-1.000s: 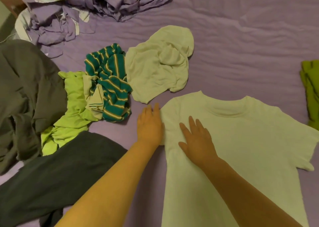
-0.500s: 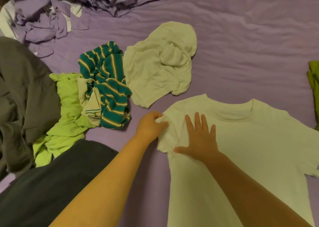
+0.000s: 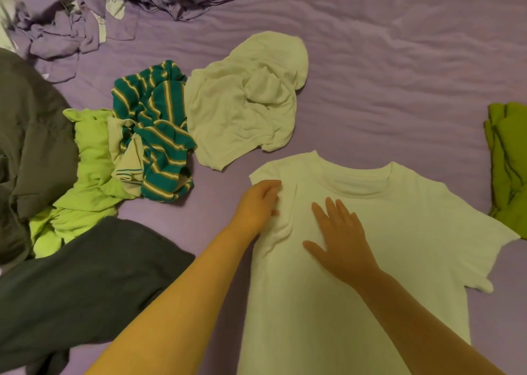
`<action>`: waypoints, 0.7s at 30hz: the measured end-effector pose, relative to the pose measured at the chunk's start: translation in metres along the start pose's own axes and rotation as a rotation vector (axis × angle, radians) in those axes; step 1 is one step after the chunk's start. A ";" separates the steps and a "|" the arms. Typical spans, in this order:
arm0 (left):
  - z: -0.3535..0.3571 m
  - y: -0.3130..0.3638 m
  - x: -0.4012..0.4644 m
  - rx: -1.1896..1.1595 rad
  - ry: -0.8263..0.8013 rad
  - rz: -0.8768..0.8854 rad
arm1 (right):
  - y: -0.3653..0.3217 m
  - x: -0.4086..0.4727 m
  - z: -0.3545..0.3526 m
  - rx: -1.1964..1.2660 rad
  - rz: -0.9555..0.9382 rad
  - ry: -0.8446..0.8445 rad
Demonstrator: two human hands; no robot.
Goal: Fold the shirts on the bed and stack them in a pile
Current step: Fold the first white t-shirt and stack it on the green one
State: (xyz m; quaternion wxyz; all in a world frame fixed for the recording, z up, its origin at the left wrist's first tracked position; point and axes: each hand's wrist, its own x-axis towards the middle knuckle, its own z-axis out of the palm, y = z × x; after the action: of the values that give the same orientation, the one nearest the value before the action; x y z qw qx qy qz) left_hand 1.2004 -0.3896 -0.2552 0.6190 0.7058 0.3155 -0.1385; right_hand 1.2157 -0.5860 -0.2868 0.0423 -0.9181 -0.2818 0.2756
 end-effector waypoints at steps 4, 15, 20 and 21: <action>0.026 -0.047 0.000 1.014 -0.012 0.411 | 0.040 -0.028 0.014 -0.057 0.051 0.054; 0.079 -0.051 -0.014 1.388 0.084 0.231 | 0.118 -0.064 0.023 -0.149 -0.052 0.117; 0.161 -0.040 -0.030 1.388 -0.086 0.411 | 0.169 -0.080 0.003 -0.145 0.008 0.098; 0.180 -0.038 -0.032 1.384 -0.122 0.457 | 0.180 -0.083 -0.002 -0.126 0.033 0.131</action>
State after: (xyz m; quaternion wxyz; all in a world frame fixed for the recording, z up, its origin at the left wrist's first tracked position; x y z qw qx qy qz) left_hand 1.1881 -0.5696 -0.3012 0.0614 0.9746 -0.0343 -0.2127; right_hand 1.2483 -0.7812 -0.2867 -0.0018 -0.9395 -0.2799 0.1974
